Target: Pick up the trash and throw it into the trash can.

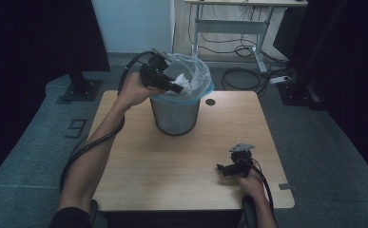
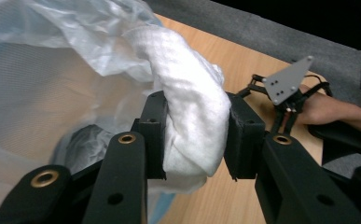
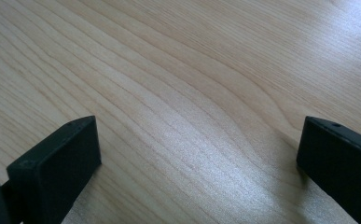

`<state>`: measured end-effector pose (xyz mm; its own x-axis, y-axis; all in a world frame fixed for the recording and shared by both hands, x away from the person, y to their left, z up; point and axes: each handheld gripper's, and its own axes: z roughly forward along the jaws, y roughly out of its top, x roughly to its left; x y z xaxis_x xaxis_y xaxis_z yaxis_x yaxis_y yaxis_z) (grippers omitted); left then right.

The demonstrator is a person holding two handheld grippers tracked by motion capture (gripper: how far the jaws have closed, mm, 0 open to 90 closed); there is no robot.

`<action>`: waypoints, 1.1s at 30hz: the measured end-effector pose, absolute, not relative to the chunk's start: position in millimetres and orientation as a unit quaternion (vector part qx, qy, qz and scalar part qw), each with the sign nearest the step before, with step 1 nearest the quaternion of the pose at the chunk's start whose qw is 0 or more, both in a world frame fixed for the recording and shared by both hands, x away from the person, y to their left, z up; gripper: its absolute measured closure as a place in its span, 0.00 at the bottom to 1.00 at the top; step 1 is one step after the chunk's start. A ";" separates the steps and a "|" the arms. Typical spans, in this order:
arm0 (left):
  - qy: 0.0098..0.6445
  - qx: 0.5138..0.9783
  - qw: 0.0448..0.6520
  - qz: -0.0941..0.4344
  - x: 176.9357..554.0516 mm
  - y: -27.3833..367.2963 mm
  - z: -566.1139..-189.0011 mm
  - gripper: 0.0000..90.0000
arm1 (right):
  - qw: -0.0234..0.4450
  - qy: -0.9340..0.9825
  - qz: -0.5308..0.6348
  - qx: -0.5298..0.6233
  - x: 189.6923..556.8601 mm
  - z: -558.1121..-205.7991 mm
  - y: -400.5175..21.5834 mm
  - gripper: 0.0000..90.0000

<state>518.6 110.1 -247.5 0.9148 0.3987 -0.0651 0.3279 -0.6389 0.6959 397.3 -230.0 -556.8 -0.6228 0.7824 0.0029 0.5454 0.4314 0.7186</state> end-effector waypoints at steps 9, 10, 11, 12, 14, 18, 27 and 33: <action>0.220 0.899 0.373 0.064 532.0 112.7 -239.1 0.71 | 0.168 0.829 0.352 0.400 397.3 -556.8 -230.0 0.00; 0.222 0.899 0.372 0.066 533.5 113.0 -238.8 0.71 | 0.168 0.829 0.352 0.400 397.3 -556.8 -230.0 0.00; 0.224 0.899 0.371 0.069 535.0 113.2 -238.7 0.71 | 0.168 0.829 0.352 0.400 397.3 -556.8 -230.0 0.00; 0.226 0.898 0.371 0.070 536.5 113.5 -238.8 0.71 | 0.168 0.829 0.352 0.400 397.3 -556.8 -230.0 0.00; 0.231 0.897 0.370 0.072 540.0 114.4 -239.5 0.71 | 0.168 0.829 0.352 0.400 397.3 -556.8 -230.0 0.00; 0.242 0.892 0.372 0.080 548.3 116.7 -241.7 0.71 | 0.168 0.829 0.352 0.400 397.3 -556.8 -230.0 0.00; 0.266 0.884 0.371 0.102 567.7 118.1 -251.2 0.71 | 0.168 0.829 0.352 0.400 397.4 -556.8 -230.0 0.00; 0.281 0.879 0.366 0.117 576.9 116.8 -261.8 0.70 | 0.168 0.829 0.352 0.400 397.4 -556.8 -230.0 0.00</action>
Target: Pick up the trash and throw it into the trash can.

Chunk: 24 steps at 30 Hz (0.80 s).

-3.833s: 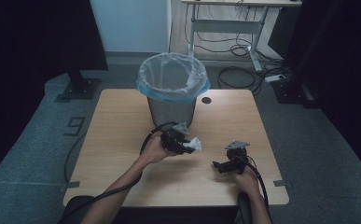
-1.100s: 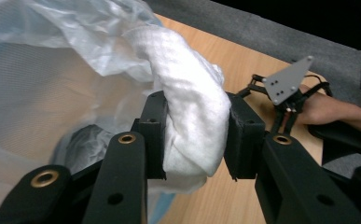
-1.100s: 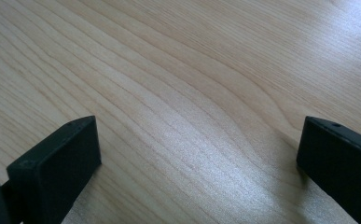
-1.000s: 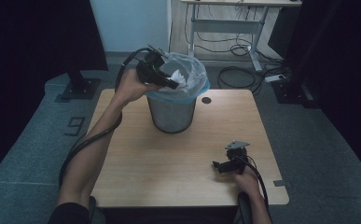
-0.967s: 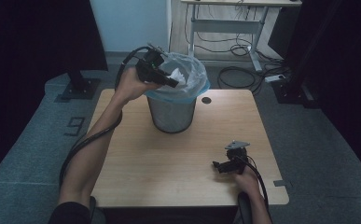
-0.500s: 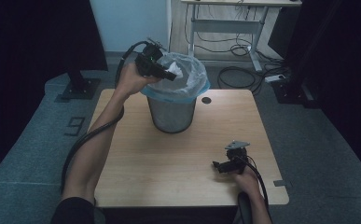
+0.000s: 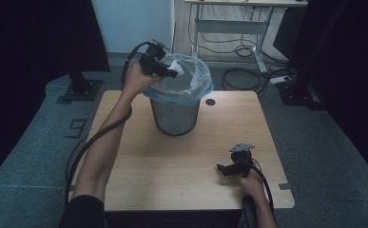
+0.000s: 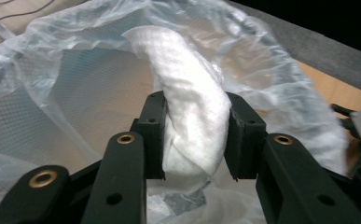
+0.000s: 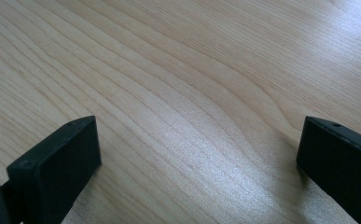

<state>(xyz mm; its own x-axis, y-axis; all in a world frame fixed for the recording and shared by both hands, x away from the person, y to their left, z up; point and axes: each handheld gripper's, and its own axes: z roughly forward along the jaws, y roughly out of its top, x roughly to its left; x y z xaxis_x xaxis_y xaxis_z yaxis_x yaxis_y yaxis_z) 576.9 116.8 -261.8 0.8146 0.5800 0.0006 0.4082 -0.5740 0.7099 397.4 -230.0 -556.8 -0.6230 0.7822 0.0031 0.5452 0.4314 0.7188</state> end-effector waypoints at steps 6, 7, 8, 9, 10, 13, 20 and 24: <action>0.291 0.878 0.361 0.118 583.9 114.8 -272.1 0.70 | 0.168 0.829 0.352 0.400 397.4 -556.8 -230.0 0.00; 0.292 0.879 0.358 0.118 585.0 114.6 -274.1 0.70 | 0.168 0.829 0.352 0.400 397.4 -556.8 -230.0 0.00; 0.295 0.879 0.356 0.119 585.8 114.0 -276.3 0.70 | 0.168 0.829 0.352 0.400 397.4 -556.8 -230.0 0.00; 0.297 0.880 0.352 0.119 586.6 113.6 -278.1 0.70 | 0.168 0.829 0.352 0.401 397.3 -556.8 -230.0 0.00; 0.299 0.879 0.352 0.118 587.4 113.1 -280.5 0.70 | 0.168 0.829 0.352 0.401 397.3 -556.8 -230.0 0.00; 0.301 0.881 0.346 0.116 589.0 112.1 -285.1 0.69 | 0.169 0.829 0.352 0.400 397.4 -556.8 -230.0 0.00; 0.307 0.887 0.321 0.126 591.1 110.3 -294.9 0.60 | 0.169 0.829 0.352 0.400 397.4 -556.8 -230.0 0.00; 0.310 0.886 0.318 0.131 592.0 111.0 -297.9 0.41 | 0.169 0.829 0.352 0.400 397.4 -556.8 -230.0 0.00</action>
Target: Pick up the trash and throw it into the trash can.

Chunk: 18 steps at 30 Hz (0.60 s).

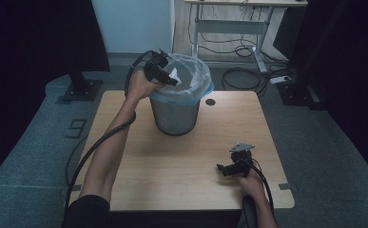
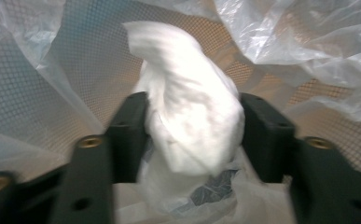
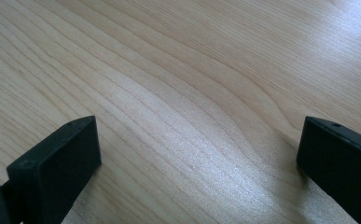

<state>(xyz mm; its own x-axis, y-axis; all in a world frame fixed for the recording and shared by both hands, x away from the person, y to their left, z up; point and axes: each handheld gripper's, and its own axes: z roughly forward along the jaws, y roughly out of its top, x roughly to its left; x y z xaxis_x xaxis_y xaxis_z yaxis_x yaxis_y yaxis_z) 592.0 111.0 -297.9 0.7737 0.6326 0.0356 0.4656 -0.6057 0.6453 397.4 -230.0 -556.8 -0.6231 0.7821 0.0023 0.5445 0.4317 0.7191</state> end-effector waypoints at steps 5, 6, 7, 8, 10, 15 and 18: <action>0.317 0.878 0.330 0.142 590.3 115.0 -295.3 0.25 | 0.169 0.829 0.352 0.400 397.4 -556.8 -230.0 0.00; 0.317 0.878 0.327 0.146 589.6 115.2 -294.7 0.22 | 0.169 0.829 0.352 0.400 397.4 -556.8 -230.0 0.00; 0.316 0.879 0.324 0.148 588.8 115.7 -294.2 0.18 | 0.169 0.829 0.352 0.400 397.4 -556.8 -230.0 0.00; 0.315 0.880 0.321 0.151 587.9 116.6 -293.2 0.15 | 0.169 0.829 0.352 0.400 397.4 -556.8 -230.0 0.00; 0.317 0.876 0.331 0.148 586.5 119.1 -291.5 0.14 | 0.169 0.829 0.352 0.400 397.4 -556.8 -230.0 0.00; 0.316 0.874 0.340 0.143 581.4 124.7 -287.7 0.10 | 0.169 0.829 0.352 0.400 397.4 -556.8 -230.0 0.00; 0.312 0.874 0.344 0.145 577.0 128.1 -285.5 0.08 | 0.169 0.829 0.352 0.400 397.4 -556.8 -230.0 0.00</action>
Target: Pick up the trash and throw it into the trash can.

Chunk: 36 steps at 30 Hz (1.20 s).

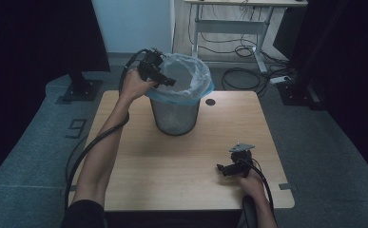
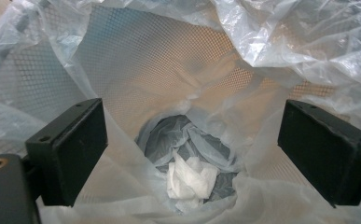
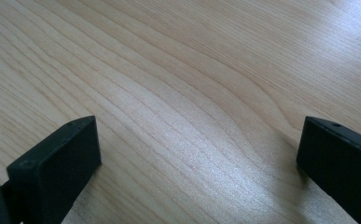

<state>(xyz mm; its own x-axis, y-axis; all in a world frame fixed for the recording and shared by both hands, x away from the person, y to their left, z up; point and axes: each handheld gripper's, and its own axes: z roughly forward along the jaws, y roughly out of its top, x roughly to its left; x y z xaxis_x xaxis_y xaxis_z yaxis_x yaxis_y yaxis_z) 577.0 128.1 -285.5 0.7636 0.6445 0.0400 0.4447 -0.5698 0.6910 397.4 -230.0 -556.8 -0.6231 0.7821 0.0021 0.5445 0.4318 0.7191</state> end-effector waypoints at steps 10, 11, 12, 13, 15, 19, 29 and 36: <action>0.298 0.870 0.365 0.144 559.4 139.7 -272.9 0.00 | 0.169 0.830 0.352 0.399 397.5 -556.8 -230.1 0.00; 0.296 0.869 0.370 0.142 557.1 140.8 -271.5 0.00 | 0.169 0.830 0.352 0.399 397.4 -556.8 -230.1 0.00; 0.294 0.869 0.373 0.141 554.8 141.7 -270.2 0.00 | 0.169 0.830 0.352 0.399 397.4 -556.8 -230.1 0.00; 0.292 0.868 0.375 0.141 552.5 142.6 -269.1 0.00 | 0.169 0.830 0.352 0.399 397.4 -556.8 -230.1 0.00; 0.287 0.869 0.377 0.143 547.8 144.4 -267.0 0.00 | 0.169 0.829 0.352 0.400 397.4 -556.8 -230.1 0.00; 0.275 0.872 0.378 0.148 537.0 146.3 -263.8 0.00 | 0.168 0.829 0.352 0.400 397.3 -556.8 -229.9 0.00; 0.257 0.871 0.390 0.153 511.3 157.6 -258.5 0.00 | 0.169 0.829 0.352 0.400 397.4 -556.8 -230.0 0.00; 0.249 0.873 0.391 0.152 495.4 172.0 -265.7 0.00 | 0.171 0.828 0.351 0.402 397.0 -556.8 -229.8 0.00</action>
